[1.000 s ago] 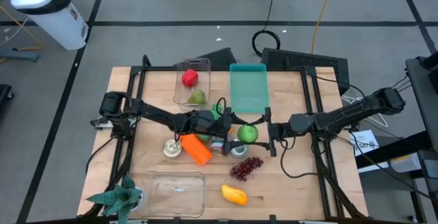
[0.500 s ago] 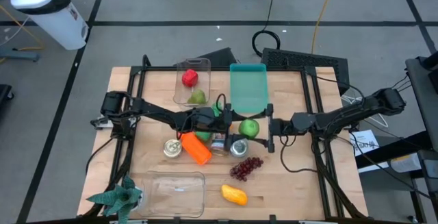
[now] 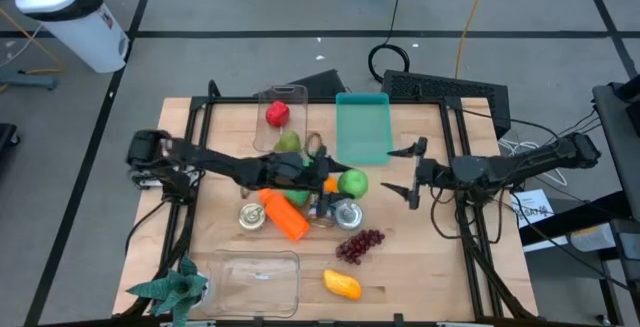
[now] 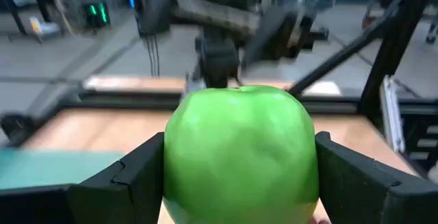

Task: Pick & Place Food Item
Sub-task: Put the green apple into the top transparent bin, then put the purple grapes into the top transparent bin

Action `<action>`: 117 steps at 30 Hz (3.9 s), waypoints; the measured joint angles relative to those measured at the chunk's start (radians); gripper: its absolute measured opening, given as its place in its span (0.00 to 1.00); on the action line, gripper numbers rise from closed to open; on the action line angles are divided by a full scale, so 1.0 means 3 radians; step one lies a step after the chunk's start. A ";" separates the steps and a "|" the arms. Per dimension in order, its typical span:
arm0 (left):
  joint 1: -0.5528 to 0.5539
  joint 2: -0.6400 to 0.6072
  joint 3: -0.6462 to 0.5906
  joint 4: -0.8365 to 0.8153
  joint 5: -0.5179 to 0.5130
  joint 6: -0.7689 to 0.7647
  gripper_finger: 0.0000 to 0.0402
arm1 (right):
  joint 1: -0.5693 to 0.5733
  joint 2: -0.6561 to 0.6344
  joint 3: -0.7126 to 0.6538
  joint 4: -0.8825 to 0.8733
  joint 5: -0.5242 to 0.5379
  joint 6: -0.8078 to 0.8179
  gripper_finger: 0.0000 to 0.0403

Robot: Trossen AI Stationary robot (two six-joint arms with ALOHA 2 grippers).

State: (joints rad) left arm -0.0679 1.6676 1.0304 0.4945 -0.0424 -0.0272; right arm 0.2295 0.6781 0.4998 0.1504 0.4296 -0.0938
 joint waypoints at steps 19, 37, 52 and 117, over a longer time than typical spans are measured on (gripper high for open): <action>0.0218 -0.1311 -0.1727 0.0959 -0.1791 -0.0331 0.72 | -0.0261 -0.0603 -0.0830 0.0025 -0.0043 0.0255 0.90; 0.0933 -0.1150 -0.1725 0.0165 -0.1960 -0.1249 0.91 | -0.0622 -0.0608 -0.0876 0.0032 -0.0315 0.0337 0.90; 0.1013 -0.1151 -0.1725 0.0183 -0.2305 -0.1328 0.89 | -0.0624 -0.0607 -0.0876 0.0033 -0.0317 0.0364 0.90; 0.0302 -0.1568 -0.1721 0.0261 -0.1155 -0.1512 0.90 | 0.0572 0.2565 0.0029 0.0460 -0.1187 0.0744 0.90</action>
State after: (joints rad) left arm 0.0227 1.1973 0.5140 0.5728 -0.3889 -0.4809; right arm 0.4011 1.4475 0.5085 0.2883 0.0734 0.1295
